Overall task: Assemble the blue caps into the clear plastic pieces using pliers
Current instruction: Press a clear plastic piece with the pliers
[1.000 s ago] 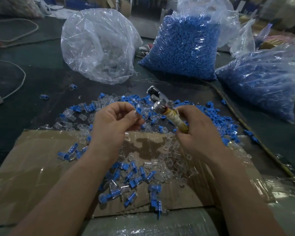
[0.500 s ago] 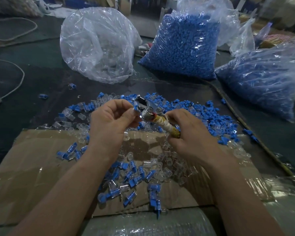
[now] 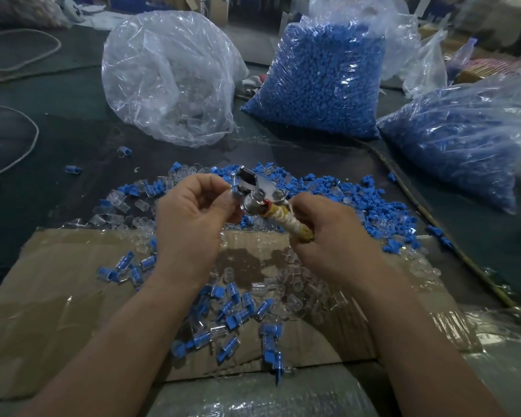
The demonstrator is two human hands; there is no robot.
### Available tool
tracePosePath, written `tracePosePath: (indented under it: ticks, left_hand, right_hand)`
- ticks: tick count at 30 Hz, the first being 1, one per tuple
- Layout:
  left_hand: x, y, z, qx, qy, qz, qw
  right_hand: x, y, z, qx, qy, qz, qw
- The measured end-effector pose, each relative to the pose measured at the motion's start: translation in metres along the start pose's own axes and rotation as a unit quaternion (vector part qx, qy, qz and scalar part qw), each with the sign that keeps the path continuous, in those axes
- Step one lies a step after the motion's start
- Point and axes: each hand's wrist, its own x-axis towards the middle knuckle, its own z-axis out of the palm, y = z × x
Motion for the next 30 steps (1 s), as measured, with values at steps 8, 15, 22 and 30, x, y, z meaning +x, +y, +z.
tracePosePath:
  ticks: [8, 15, 22, 30]
  left_hand:
    - [0.006, 0.003, -0.009, -0.033, -0.009, -0.073, 0.997]
    - [0.007, 0.010, -0.019, 0.077, -0.279, -0.155, 0.945]
    - [-0.003, 0.007, -0.012, 0.132, -0.509, -0.158, 0.836]
    - [-0.006, 0.007, -0.008, 0.130, -0.532, -0.157, 0.822]
  right_hand:
    - [0.001, 0.010, -0.003, 0.021, 0.019, 0.011, 1.000]
    - [0.006, 0.033, -0.005, 0.007, 0.072, 0.127, 0.989]
    - [0.007, 0.041, -0.001, -0.063, 0.012, 0.198, 0.978]
    - [0.007, 0.046, 0.001, -0.082, 0.004, 0.229, 0.970]
